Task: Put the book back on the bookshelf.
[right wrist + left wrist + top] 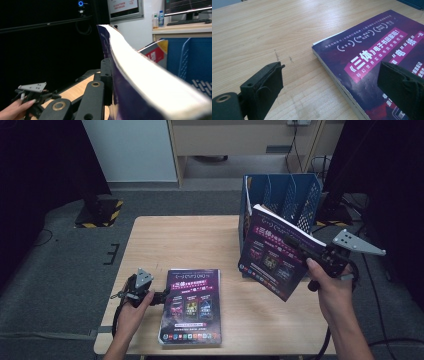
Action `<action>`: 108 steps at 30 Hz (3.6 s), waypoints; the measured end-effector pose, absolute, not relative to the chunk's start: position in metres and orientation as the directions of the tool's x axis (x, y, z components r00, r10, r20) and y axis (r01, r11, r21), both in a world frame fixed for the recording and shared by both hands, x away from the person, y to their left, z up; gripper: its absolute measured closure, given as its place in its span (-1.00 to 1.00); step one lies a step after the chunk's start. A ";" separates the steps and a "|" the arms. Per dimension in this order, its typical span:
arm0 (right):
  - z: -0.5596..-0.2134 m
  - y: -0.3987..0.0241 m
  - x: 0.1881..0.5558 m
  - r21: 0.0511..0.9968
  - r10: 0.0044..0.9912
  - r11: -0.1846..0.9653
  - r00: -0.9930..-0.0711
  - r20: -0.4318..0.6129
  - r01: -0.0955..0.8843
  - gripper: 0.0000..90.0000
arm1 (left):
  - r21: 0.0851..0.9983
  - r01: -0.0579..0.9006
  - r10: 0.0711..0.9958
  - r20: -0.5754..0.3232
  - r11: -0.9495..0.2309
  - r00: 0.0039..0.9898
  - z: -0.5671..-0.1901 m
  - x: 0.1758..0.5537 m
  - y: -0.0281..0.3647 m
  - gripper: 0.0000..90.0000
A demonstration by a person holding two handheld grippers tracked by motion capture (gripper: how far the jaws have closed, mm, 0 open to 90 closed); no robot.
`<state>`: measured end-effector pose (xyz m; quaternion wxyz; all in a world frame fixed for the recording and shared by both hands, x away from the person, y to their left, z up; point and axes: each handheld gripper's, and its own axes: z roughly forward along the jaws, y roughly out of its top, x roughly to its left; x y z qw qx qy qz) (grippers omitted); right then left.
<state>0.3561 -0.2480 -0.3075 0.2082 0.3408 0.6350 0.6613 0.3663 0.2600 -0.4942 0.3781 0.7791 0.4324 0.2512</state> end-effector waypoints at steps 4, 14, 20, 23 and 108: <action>-0.298 -0.249 0.359 0.982 0.734 -0.096 -0.655 0.178 0.160 0.82 | 0.807 0.484 0.864 0.064 -0.339 0.499 -0.494 0.366 0.260 -0.88; -0.280 -0.247 0.367 0.981 0.784 -0.081 -0.596 0.171 0.175 0.83 | 0.810 0.480 0.864 0.063 -0.336 0.499 -0.494 0.366 0.260 -0.88; -0.269 -0.248 0.371 0.982 0.813 -0.073 -0.561 0.159 0.172 0.83 | 0.811 0.480 0.864 0.062 -0.335 0.499 -0.493 0.366 0.261 -0.88; -0.264 -0.248 0.372 0.984 0.823 -0.062 -0.550 0.145 0.166 0.83 | 0.811 0.479 0.864 0.063 -0.336 0.499 -0.493 0.366 0.261 -0.88; -0.288 -0.227 0.493 0.981 0.977 -0.068 -0.189 0.103 0.181 0.82 | 0.805 0.469 0.856 0.088 -0.363 0.510 -0.494 0.366 0.260 -0.88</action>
